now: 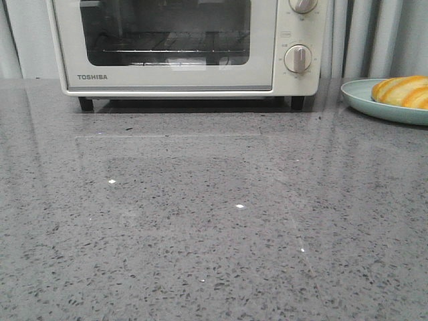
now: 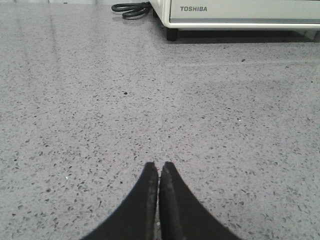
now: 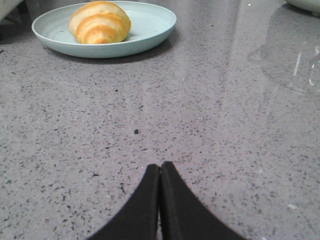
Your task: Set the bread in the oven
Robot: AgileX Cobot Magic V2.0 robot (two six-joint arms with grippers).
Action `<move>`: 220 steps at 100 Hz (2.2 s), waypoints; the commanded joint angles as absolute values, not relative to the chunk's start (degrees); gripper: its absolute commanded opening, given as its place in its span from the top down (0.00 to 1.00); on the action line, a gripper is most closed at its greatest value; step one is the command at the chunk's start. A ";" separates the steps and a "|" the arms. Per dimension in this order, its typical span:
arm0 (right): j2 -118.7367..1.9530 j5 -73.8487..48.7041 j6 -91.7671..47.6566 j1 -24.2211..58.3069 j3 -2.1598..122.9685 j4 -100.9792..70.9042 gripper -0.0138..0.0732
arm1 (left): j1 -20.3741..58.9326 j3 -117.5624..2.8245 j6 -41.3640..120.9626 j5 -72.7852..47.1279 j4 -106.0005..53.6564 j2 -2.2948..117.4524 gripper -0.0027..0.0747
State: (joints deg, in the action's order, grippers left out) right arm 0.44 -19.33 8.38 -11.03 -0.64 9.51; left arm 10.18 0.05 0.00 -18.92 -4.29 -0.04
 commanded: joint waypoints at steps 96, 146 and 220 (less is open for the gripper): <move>-0.28 -1.20 20.21 -11.10 4.82 -15.58 0.90 | 10.04 -3.72 -3.18 11.34 -42.86 -0.17 0.99; -25.40 0.43 12.79 -9.72 24.32 -5.12 0.90 | 13.32 -39.93 -1.17 -4.01 -14.64 41.68 0.99; -26.19 -5.77 12.79 -2.38 26.02 -4.86 0.90 | 27.36 -76.44 6.55 -5.78 -12.45 82.56 0.99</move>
State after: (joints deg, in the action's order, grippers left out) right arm -25.54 -9.70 13.53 -2.49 23.91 -5.67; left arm 26.91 -73.54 6.31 -9.69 -12.43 81.93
